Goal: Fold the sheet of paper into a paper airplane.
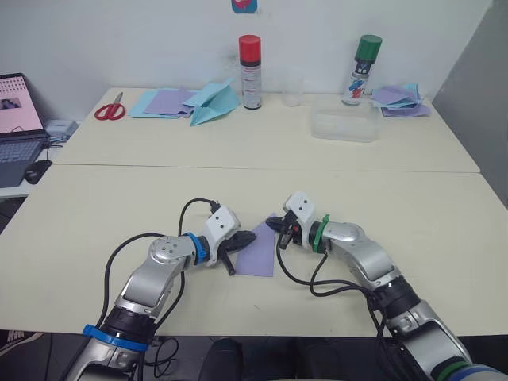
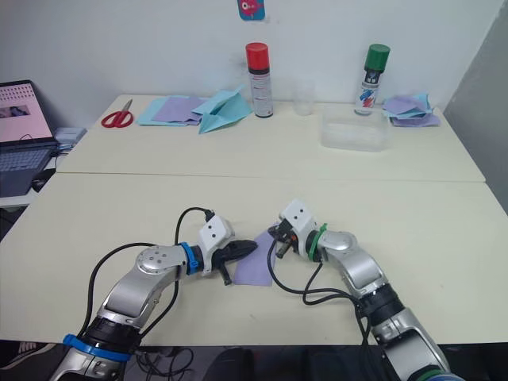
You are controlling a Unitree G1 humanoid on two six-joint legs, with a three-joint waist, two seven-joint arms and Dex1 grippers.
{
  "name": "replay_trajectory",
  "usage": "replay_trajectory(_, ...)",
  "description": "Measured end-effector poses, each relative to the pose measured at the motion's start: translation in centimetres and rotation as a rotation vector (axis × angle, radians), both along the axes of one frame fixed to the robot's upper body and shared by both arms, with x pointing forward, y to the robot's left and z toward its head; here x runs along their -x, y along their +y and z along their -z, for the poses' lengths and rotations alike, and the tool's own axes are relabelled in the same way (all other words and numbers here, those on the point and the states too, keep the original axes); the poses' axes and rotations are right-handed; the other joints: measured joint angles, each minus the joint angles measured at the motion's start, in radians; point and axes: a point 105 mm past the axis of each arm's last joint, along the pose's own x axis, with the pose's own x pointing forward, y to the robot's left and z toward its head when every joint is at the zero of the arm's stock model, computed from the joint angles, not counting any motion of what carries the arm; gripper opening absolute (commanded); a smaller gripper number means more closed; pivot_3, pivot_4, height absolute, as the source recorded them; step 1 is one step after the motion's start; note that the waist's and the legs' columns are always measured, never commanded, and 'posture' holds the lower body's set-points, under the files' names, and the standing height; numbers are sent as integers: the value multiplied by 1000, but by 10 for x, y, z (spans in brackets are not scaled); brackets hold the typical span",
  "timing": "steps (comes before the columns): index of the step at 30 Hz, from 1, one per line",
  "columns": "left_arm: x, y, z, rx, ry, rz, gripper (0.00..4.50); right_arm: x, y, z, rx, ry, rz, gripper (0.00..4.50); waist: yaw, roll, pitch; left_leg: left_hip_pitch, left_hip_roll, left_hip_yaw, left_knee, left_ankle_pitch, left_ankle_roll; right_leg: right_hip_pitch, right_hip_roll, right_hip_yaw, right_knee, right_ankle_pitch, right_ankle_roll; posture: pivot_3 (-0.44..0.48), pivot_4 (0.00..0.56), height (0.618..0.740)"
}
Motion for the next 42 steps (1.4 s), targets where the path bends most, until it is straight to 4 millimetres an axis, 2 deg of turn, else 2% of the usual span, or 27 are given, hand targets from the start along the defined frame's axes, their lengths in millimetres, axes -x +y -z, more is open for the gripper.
replay_trajectory(3, 0, 0, 0, -4, 0, 1, 0, 1, 0, 2, 15, -21, -23, 40, 0, 0, 0, 1, 0, 0, 0, 0, 0, 0, 0, 0, 1, 0, 0, 0, 150, 740)
replay_trajectory(6, 0, 0, 1, -6, 2, 0, 0, 10, 1, 6, 25, -16, -74, 40, 0, 0, -1, 3, 0, 0, 0, 0, 0, 1, 0, 0, 2, 0, 0, 0, 150, 740)
replay_trajectory(12, 3, 1, 3, -10, 6, 0, 0, 48, -5, 16, 88, 48, -288, 40, -1, 0, -3, 6, 0, 1, -1, 0, 0, 3, 0, 1, 3, 0, -1, 0, 150, 740)
replay_trajectory(18, 6, 1, 6, -11, 19, 3, 0, 78, -13, 23, 131, 150, -440, 40, 0, -1, -7, 9, 1, 0, -1, 0, 0, 7, 0, 0, 3, -1, -2, 0, 150, 740)
replay_trajectory(21, 7, 0, 6, -11, 20, 6, 0, 90, -16, 21, 109, 195, -485, 40, 0, -1, -7, 9, 0, 0, -1, 0, 0, 8, 0, 0, 2, -2, -2, 0, 150, 740)
replay_trajectory(24, 7, 0, 5, -14, 18, 9, 0, 96, -18, 19, 2, 262, -469, 40, 0, -1, -6, 9, 0, -1, -1, 0, 0, 8, 0, 0, 2, -2, -2, 0, 150, 740)
replay_trajectory(28, 6, 1, 5, -16, 15, 4, 0, 79, -9, -3, -157, 205, -381, 40, 0, -1, -5, 9, 0, -1, 0, 0, 0, 7, 0, 0, 4, -2, -2, 0, 150, 740)
replay_trajectory(31, 6, 1, 5, -16, 15, 6, 0, 53, -7, -13, -219, 151, -258, 40, -1, -2, -4, 9, 0, 0, 0, 0, 0, 7, 0, 0, 4, -1, -2, 0, 150, 740)
replay_trajectory(33, 6, 0, 4, -16, 14, 11, 0, 38, -5, -11, -236, 153, -174, 40, -1, -2, -4, 8, 0, 0, 0, 0, 0, 6, 0, 0, 5, -1, -2, 0, 150, 740)
replay_trajectory(35, 5, 0, 4, -16, 15, 18, 0, 28, -4, 0, -192, 170, -113, 40, 1, -2, -4, 8, 0, 0, 0, 0, 0, 6, 0, 0, 4, -1, -2, 0, 150, 740)
replay_trajectory(37, 5, -1, 4, -17, 17, 22, 0, 22, -5, 9, -150, 177, -67, 40, 1, -2, -5, 8, 0, 0, 0, 0, 0, 6, 0, 1, 4, -1, -2, 0, 150, 740)
replay_trajectory(42, 2, 1, 5, -23, 22, 16, 0, 8, 0, 12, -137, 176, 41, 40, 0, -3, -6, 11, 0, 0, 1, 0, 0, 9, -1, 1, 5, -1, -1, 0, 150, 740)
